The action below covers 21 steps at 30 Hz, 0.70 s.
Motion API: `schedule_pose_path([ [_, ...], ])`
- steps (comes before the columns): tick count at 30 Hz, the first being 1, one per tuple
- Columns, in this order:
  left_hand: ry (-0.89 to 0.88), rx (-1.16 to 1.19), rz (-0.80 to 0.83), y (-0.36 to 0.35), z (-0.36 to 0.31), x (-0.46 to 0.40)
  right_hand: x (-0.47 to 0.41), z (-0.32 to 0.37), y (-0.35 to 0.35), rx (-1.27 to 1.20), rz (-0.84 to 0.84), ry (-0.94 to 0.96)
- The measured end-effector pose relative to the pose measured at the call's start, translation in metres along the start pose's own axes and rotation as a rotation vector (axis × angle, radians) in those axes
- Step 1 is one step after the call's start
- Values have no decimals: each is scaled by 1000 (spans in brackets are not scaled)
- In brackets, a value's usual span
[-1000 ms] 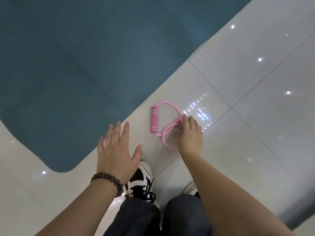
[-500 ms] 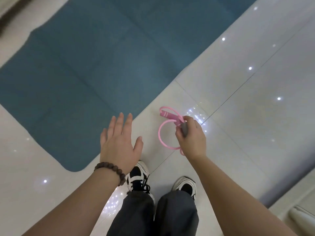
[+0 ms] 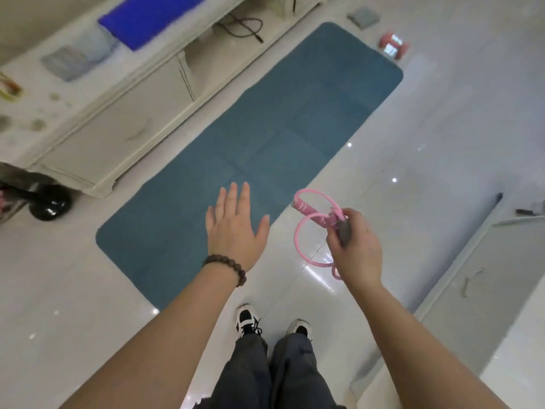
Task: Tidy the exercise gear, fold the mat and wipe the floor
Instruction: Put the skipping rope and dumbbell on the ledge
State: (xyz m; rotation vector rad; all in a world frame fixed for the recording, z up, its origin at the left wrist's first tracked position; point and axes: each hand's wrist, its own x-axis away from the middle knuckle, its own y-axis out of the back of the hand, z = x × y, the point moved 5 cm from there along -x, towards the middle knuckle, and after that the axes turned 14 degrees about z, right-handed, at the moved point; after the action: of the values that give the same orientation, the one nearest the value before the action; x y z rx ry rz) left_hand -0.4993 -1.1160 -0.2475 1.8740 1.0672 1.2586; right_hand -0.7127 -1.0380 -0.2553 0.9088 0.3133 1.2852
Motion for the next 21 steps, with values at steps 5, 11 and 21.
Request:
schedule_pose_path([
  [5,-81,-28,-13,69,-38,31,39,50,69,33,-49,-4],
  [11,-217,-118,-19,104,-78,32,70,53,122,69,-217,-70],
  [21,-380,-232,62,91,-204,-10,54,-18,218,-10,-405,-239],
])
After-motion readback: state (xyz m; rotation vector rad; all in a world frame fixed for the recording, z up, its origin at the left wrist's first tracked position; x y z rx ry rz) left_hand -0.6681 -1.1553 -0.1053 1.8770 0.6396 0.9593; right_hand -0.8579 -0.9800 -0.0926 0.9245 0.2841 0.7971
